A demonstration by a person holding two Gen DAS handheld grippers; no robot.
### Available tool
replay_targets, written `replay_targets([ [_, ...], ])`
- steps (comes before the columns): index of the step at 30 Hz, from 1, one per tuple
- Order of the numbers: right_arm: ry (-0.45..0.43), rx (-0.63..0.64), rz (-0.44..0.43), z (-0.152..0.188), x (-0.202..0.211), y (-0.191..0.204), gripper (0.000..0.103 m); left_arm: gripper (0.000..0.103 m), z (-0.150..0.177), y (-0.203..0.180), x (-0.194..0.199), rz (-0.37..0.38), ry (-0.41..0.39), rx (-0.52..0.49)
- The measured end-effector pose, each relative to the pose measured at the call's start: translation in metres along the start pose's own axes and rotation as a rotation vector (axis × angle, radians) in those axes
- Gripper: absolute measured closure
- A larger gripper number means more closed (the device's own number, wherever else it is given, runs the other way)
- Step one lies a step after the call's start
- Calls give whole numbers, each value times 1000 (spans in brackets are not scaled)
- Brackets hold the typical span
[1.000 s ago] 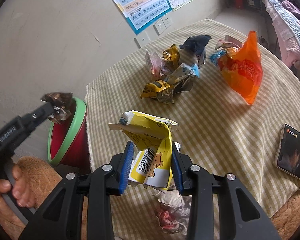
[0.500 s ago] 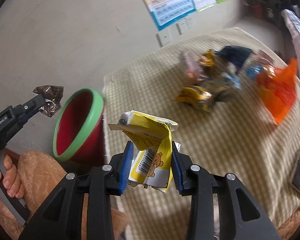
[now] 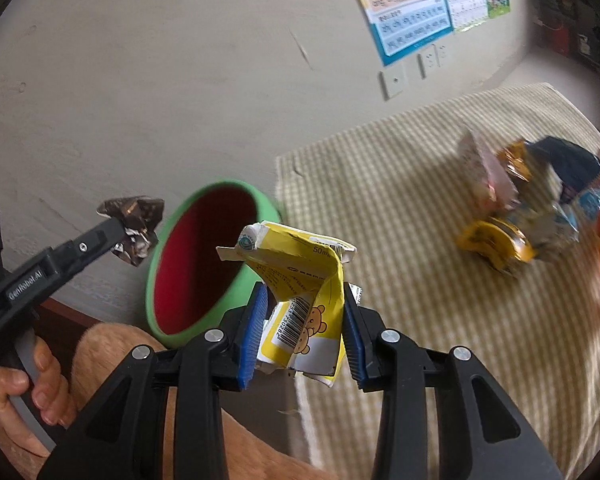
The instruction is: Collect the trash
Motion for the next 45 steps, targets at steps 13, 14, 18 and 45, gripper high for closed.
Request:
replay_targets([
  [13,28,26,-85,-18,-27,43,68,79,0,44,2,-105,21,40],
  [14,34,29,-91,-19,-31,47,68,79,0,47,1,-113,27,44],
  [18,58,38,-118,-28,-51,65,68,79,-1,63,-5,-133,58,60],
  [45,170,61,-114,-32,-124,96,51,61,-8,128,-66,-81,219,157],
])
Point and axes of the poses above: each gripper's, at about its wrist camera, not at the fingertips, and x roughly against the way its jaws point, y to its left, z to its underside, the point moved 1 cm from there along -x, roughly the way its jaws point, and after that the axes turned 5 degrees about -x, right-handed, at the moved point
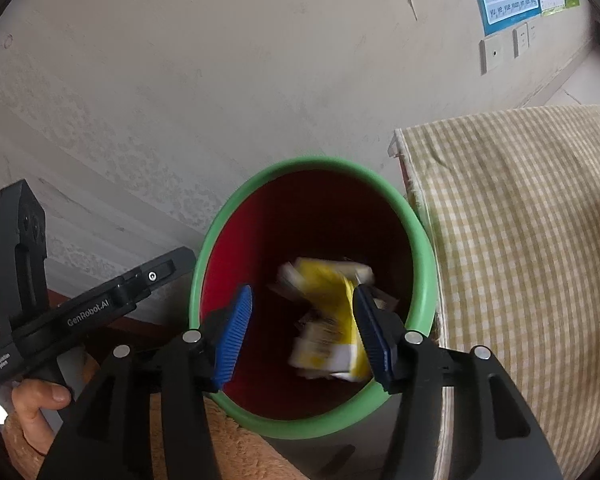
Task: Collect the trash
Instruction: 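Open the left tool over the bin while the right tool releases the yellow carton, then grasp the crumpled foil paper ball with the left tool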
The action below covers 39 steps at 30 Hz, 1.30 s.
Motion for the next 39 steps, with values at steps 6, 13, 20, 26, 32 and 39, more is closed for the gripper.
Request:
replay_targets([
  [6,-58,18,-3,4,28,1,51,59,7,-13,12,-1,-30,-13],
  [13,-145,6,7,27,84,-13,51,58,17,-59,29,59,-74,-56],
  [20,-215,-36,82,57,143,-50,50,55,33,-133,37,151,-116,-134],
  [26,-251,-97,251,94,196,-114,45,49,64,-200,31,240,-87,-236],
  [32,-313,-330,355,128,239,-195,44,42,121,-269,17,399,51,-432],
  [39,-358,-391,346,137,254,-216,42,39,190,-338,-10,503,258,-645],
])
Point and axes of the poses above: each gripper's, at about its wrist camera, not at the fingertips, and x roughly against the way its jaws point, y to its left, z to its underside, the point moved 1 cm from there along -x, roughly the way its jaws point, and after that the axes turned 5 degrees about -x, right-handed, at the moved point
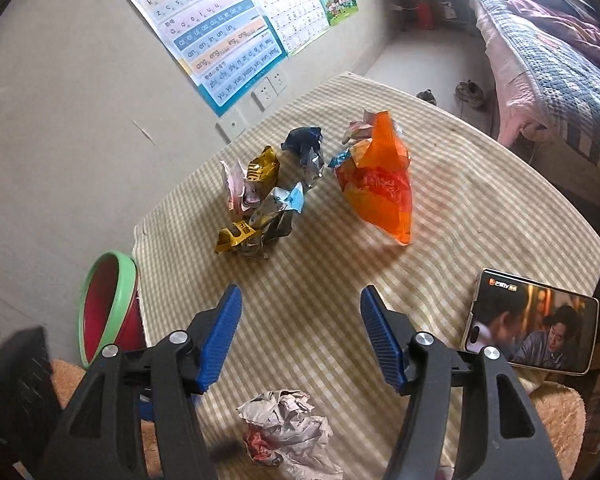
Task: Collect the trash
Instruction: 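Grasp the crumpled foil paper ball with the left tool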
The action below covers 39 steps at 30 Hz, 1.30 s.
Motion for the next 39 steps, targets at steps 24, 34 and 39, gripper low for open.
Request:
replay_targets([
  [24,-30,-51,46,-11,-11,-28,41,72,-1,38,24,-206,-115,55],
  [34,-108,-38,144,-48,-24,-43,33,72,2,42,11,-218,-102,47],
  [39,-82,-58,169,-70,-41,-60,33,71,3,52,5,-204,-78,93],
])
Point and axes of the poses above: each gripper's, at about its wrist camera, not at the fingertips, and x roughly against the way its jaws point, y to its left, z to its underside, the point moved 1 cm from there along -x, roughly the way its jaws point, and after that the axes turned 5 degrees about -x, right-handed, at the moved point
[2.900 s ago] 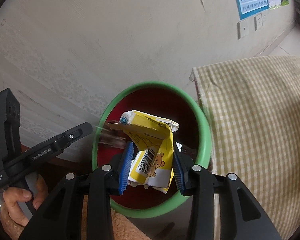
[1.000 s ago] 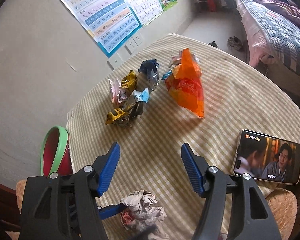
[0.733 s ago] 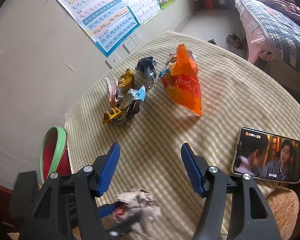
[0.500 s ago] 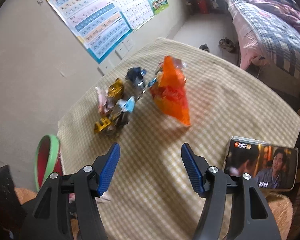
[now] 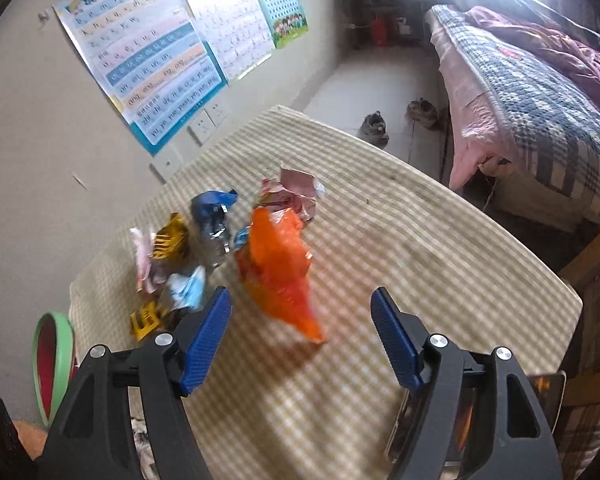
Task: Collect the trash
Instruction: 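Grasp the crumpled foil paper ball with the left tool, then grasp the orange plastic bag with the right tool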
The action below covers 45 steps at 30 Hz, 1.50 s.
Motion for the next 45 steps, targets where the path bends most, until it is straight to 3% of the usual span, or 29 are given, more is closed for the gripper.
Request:
replay_targets([
  [10,54,42,9,-12,-43,13,34,71,2,0,-4,1,19,-14],
  [14,82,56,-10,-7,-49,15,69,71,1,-1,-6,2,22,-14],
  [20,22,2,-44,2,-23,11,71,70,1,0,-6,3,23,-13],
  [26,-46,-35,-141,24,24,21,71,70,1,-1,-7,2,23,-12],
  [33,-29,33,-225,49,46,55,71,70,1,-1,-4,3,14,-7],
  [45,-3,127,-242,74,53,82,71,70,2,3,8,16,-26,22],
])
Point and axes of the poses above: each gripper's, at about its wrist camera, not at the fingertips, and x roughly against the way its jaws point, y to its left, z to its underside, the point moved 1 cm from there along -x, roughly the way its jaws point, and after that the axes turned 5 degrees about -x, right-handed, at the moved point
